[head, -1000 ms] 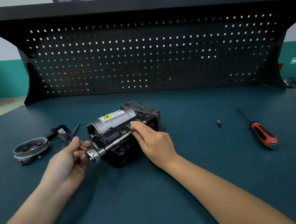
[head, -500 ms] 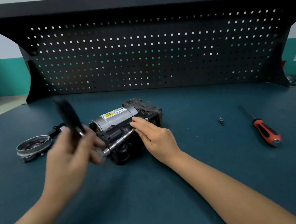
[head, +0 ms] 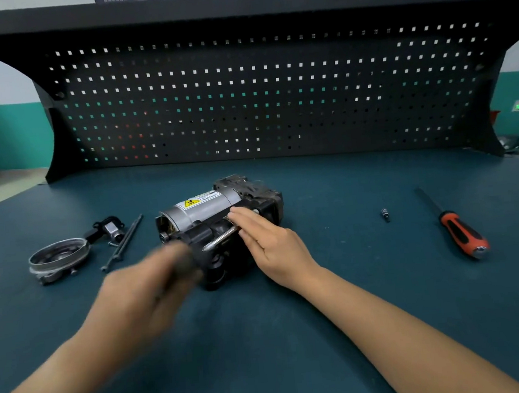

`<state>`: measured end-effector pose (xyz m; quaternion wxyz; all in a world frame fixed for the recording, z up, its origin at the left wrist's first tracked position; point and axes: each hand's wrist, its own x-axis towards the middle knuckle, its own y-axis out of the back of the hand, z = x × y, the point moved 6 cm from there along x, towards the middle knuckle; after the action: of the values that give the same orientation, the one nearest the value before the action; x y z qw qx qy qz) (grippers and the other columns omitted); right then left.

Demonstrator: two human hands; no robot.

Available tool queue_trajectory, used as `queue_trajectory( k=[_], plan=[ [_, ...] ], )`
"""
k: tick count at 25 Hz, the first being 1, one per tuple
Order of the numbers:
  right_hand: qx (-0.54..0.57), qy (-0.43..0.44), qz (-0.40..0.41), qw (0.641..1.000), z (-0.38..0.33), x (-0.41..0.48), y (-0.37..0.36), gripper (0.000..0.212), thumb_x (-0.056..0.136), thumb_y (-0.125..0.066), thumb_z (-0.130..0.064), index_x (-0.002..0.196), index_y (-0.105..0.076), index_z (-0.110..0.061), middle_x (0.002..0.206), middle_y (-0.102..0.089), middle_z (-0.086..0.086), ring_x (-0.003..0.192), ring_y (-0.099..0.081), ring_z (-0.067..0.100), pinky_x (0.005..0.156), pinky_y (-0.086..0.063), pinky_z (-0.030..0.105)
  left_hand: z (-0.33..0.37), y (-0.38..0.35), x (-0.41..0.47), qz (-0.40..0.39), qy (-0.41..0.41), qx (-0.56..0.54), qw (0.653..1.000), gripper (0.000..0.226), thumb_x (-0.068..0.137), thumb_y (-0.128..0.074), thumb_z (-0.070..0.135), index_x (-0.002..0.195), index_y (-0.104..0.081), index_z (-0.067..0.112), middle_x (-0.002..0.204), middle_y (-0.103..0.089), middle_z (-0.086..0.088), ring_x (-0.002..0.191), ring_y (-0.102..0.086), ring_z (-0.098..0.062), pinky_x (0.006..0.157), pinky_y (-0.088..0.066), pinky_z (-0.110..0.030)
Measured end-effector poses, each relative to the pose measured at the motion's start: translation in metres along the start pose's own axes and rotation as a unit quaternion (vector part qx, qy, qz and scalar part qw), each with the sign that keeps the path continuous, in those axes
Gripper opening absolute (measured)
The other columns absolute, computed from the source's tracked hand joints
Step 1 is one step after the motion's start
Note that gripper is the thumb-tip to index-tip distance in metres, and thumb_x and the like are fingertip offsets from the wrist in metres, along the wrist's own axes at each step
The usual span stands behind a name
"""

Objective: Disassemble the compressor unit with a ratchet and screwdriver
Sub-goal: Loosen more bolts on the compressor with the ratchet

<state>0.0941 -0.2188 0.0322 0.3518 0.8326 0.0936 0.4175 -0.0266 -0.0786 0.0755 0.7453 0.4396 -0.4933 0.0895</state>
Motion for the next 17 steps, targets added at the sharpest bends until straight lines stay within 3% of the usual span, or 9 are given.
queue_trajectory(
  k=[2,3,5,7,11,14,15,16,17],
  plan=[
    [-0.004,-0.001,-0.017,1.0,0.003,0.001,0.0,0.039,0.1,-0.04,-0.018,0.138,-0.044,-0.024,0.146,-0.038,-0.016,0.131,-0.041,0.008,0.093,-0.047,0.037,0.014,-0.012,-0.012,-0.101,-0.19,0.132,0.968,0.027,0.102,-0.025,0.029,0.101,-0.049,0.016,0.084,-0.061,0.015,0.064,-0.056,-0.011,0.058,-0.045,-0.016],
    [-0.01,0.0,-0.019,1.0,0.003,0.001,0.001,0.04,0.099,-0.04,-0.017,0.138,-0.044,-0.025,0.146,-0.037,-0.017,0.129,-0.044,0.01,0.091,-0.048,0.038,0.012,-0.013,-0.014,-0.112,-0.186,0.129,0.968,0.027,0.102,-0.025,0.029,0.102,-0.049,0.016,0.086,-0.062,0.015,0.067,-0.058,-0.008,0.06,-0.046,-0.015],
    [-0.037,0.012,0.004,0.999,0.0,0.001,0.002,0.04,0.098,-0.043,-0.016,0.137,-0.046,-0.023,0.144,-0.041,-0.014,0.117,-0.056,0.019,0.08,-0.053,0.041,0.001,-0.004,-0.005,-0.057,-0.022,0.041,0.997,0.02,0.097,-0.034,0.044,0.097,-0.05,0.032,0.084,-0.062,0.026,0.068,-0.059,0.008,0.063,-0.044,-0.008],
    [-0.056,0.039,0.063,0.996,-0.006,0.001,0.006,0.037,0.094,-0.05,-0.013,0.131,-0.054,-0.013,0.134,-0.055,-0.004,0.095,-0.068,0.026,0.062,-0.056,0.041,-0.017,0.004,-0.005,0.059,0.179,-0.111,0.976,0.005,0.088,-0.05,0.043,0.088,-0.051,0.038,0.075,-0.066,0.021,0.051,-0.059,0.002,0.055,-0.047,-0.014],
    [-0.068,0.114,0.157,0.979,-0.015,0.001,0.018,0.021,0.082,-0.063,-0.009,0.101,-0.07,-0.002,0.112,-0.069,0.006,0.074,-0.071,0.021,0.047,-0.055,0.029,-0.059,0.002,-0.005,0.177,0.387,-0.322,0.846,0.014,0.096,-0.048,0.018,0.083,-0.052,0.015,0.063,-0.068,0.004,0.039,-0.051,-0.006,0.044,-0.049,-0.018],
    [-0.064,0.146,0.159,0.974,-0.016,0.003,0.017,0.018,0.081,-0.066,-0.009,0.097,-0.072,-0.003,0.104,-0.07,0.007,0.074,-0.07,0.02,0.047,-0.055,0.03,-0.08,-0.013,-0.016,0.213,0.513,-0.441,0.705,0.02,0.098,-0.045,0.018,0.081,-0.05,0.01,0.053,-0.065,0.003,0.034,-0.045,-0.001,0.038,-0.043,-0.012],
    [-0.057,0.148,0.157,0.975,-0.015,0.004,0.017,0.017,0.081,-0.066,-0.009,0.096,-0.072,-0.003,0.101,-0.07,0.006,0.074,-0.069,0.02,0.047,-0.054,0.03,-0.08,-0.016,-0.017,0.214,0.53,-0.448,0.688,0.021,0.098,-0.045,0.018,0.08,-0.05,0.01,0.054,-0.065,0.002,0.033,-0.043,0.0,0.037,-0.041,-0.011],
    [-0.053,0.15,0.154,0.975,-0.014,0.005,0.017,0.017,0.082,-0.065,-0.009,0.096,-0.072,-0.003,0.099,-0.07,0.005,0.073,-0.069,0.02,0.047,-0.054,0.031,-0.079,-0.016,-0.017,0.211,0.519,-0.432,0.707,0.02,0.098,-0.045,0.018,0.08,-0.049,0.011,0.057,-0.065,-0.001,0.033,-0.041,-0.001,0.037,-0.04,-0.012],
    [-0.053,0.153,0.15,0.975,-0.013,0.006,0.017,0.016,0.082,-0.065,-0.009,0.095,-0.072,-0.003,0.099,-0.07,0.005,0.072,-0.069,0.02,0.047,-0.054,0.031,-0.072,-0.011,-0.011,0.199,0.474,-0.393,0.762,0.018,0.098,-0.045,0.018,0.081,-0.05,0.013,0.061,-0.064,-0.003,0.034,-0.041,-0.002,0.038,-0.04,-0.013]
  ],
)
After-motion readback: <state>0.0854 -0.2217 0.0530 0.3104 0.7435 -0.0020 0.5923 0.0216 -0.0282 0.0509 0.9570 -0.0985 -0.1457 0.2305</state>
